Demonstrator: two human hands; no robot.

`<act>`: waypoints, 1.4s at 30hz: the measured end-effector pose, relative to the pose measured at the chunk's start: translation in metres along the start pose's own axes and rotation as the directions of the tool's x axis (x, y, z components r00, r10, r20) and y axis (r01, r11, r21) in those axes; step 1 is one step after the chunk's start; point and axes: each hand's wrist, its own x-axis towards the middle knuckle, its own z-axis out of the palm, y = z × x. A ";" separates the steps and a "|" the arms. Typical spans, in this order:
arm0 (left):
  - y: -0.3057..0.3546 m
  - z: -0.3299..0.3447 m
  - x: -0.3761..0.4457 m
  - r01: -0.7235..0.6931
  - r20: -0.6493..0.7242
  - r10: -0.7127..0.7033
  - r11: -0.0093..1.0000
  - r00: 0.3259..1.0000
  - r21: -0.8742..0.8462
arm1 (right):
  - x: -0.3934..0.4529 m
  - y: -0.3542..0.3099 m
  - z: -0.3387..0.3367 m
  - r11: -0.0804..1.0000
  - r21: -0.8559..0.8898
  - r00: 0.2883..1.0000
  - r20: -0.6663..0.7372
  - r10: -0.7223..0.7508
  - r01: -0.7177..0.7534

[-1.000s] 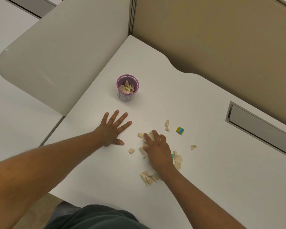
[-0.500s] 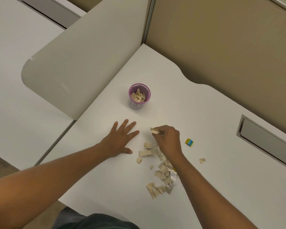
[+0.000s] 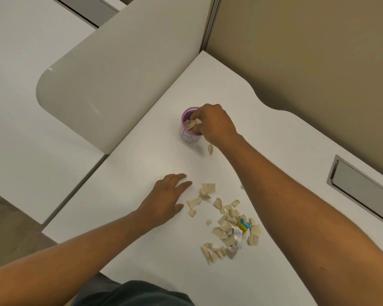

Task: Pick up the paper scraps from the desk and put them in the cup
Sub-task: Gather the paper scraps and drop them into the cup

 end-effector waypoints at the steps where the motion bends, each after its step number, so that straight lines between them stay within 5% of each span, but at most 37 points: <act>1: 0.001 -0.003 0.001 0.003 -0.005 -0.003 1.000 1.000 -0.017 | 0.000 0.001 -0.002 0.999 0.037 1.000 -0.010 0.007 -0.007; 8: 0.019 -0.011 0.016 -0.031 0.044 0.036 0.994 0.998 -0.103 | -0.076 0.054 -0.024 0.913 0.381 0.955 -0.189 0.230 -0.145; 12: 0.041 -0.002 0.025 -0.040 0.199 0.035 0.999 0.979 0.017 | -0.175 0.121 0.018 0.825 0.356 0.881 -0.010 0.473 -0.439; 18: 0.070 0.017 0.026 -0.056 0.205 0.030 0.991 0.978 0.118 | -0.272 0.154 0.096 0.595 0.185 0.621 0.309 0.720 -0.782; 26: 0.089 0.019 0.038 -0.002 0.153 0.016 0.996 0.988 -0.089 | -0.245 0.112 0.128 0.769 0.422 0.866 0.087 0.493 -0.480; 30: 0.085 0.006 0.042 -0.012 0.177 0.029 0.995 0.984 -0.101 | -0.235 0.109 0.123 0.879 0.270 0.918 0.060 0.392 -0.393; 35: 0.063 0.003 0.023 -0.108 0.269 0.029 0.952 0.963 0.285 | -0.236 0.107 0.127 0.973 -0.002 0.957 0.179 0.228 -0.232; 42: 0.075 0.021 0.022 -0.098 0.261 0.061 0.986 0.963 0.133 | -0.240 0.089 0.144 0.982 -0.083 0.982 0.071 0.175 -0.169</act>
